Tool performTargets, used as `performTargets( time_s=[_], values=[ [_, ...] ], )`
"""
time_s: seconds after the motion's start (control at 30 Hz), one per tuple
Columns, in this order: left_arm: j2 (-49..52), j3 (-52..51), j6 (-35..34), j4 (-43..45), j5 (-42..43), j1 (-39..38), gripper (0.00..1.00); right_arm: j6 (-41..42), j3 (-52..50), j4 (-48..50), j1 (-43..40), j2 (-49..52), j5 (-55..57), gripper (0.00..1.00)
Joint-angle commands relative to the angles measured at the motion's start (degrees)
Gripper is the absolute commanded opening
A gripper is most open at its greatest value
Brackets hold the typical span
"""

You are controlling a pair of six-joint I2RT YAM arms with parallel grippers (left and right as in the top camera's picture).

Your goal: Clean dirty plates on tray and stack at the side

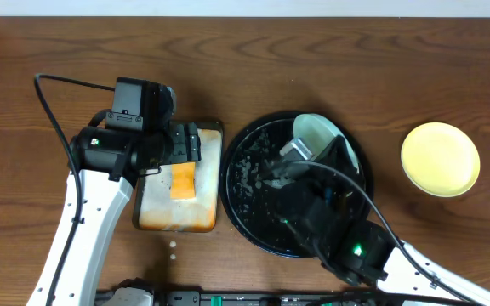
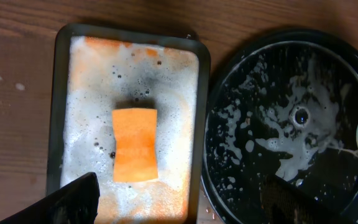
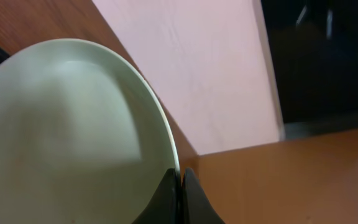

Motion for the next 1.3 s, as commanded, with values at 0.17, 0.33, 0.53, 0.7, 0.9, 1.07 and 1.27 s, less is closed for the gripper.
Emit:
performTargets(
  time_s=[0.17, 0.33, 0.53, 0.7, 0.9, 1.07, 1.27],
  values=[
    [0.0, 0.0, 0.8, -0.1, 0.3, 0.0, 0.84, -3.2, 0.7, 0.4, 1.8, -0.6, 3.3, 0.01],
    [0.0, 0.0, 0.8, -0.1, 0.3, 0.0, 0.84, -3.2, 0.7, 0.6, 1.8, -0.6, 4.3, 0.01],
    [0.0, 0.0, 0.8, -0.1, 0.3, 0.0, 0.84, -3.2, 0.7, 0.7, 1.8, -0.6, 4.3, 0.01],
    [0.0, 0.0, 0.8, -0.1, 0.3, 0.0, 0.84, -3.1, 0.7, 0.7, 1.8, -0.6, 4.3, 0.01],
    [0.0, 0.0, 0.8, -0.1, 0.3, 0.0, 0.84, -3.1, 0.7, 0.7, 1.8, -0.6, 4.3, 0.01],
    [0.0, 0.0, 0.8, -0.1, 0.3, 0.0, 0.84, -3.2, 0.7, 0.7, 1.8, -0.6, 4.3, 0.01],
    [0.0, 0.0, 0.8, -0.1, 0.3, 0.0, 0.84, -3.1, 0.7, 0.7, 1.8, -0.6, 4.3, 0.01]
  ],
)
